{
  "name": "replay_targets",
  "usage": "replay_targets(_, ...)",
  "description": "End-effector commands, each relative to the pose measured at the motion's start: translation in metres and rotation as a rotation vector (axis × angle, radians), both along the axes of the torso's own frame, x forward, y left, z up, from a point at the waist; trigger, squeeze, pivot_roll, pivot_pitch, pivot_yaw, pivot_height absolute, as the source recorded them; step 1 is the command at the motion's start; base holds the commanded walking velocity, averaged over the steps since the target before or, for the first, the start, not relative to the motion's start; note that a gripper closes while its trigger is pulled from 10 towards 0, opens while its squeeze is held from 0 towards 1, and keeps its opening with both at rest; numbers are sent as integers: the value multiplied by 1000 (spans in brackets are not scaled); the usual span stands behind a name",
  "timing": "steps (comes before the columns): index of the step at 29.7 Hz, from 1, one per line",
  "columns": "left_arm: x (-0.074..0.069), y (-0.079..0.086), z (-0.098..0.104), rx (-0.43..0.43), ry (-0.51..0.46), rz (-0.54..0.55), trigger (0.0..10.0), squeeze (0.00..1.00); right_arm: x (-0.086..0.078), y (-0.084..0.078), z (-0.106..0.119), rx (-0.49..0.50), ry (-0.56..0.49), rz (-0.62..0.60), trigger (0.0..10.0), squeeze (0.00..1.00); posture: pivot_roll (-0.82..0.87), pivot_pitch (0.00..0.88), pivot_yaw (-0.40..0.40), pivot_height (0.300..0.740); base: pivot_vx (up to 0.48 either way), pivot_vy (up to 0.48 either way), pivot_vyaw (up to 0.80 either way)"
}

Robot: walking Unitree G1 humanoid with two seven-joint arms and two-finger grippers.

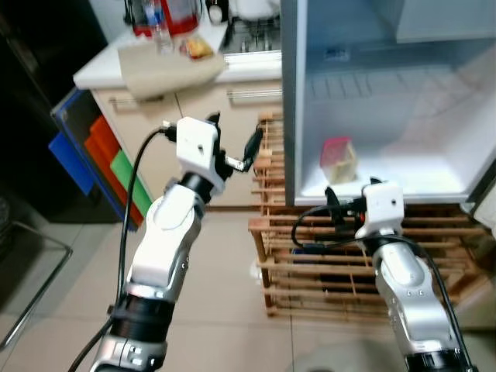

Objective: Restocking fridge

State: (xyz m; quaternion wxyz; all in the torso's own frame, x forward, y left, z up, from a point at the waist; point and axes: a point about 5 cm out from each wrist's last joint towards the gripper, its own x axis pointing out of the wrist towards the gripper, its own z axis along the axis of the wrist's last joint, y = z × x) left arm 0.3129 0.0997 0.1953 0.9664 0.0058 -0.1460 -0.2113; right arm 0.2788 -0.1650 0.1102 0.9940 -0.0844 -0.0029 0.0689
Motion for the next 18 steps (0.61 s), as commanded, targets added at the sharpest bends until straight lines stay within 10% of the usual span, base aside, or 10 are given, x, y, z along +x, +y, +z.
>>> replay_targets(1, 2, 11, 1, 22, 1, 32, 10000, 0, 2, 11, 4, 0, -21, 29, 10000, 0, -109, 0, 101, 740, 465, 0, 0)
replay_targets(18, 2, 11, -1, 56, -4, 28, 10000, 0, 9, -16, 11, -77, -69, -134, 10000, 0, -104, 0, 105, 740, 108, 0, 0)
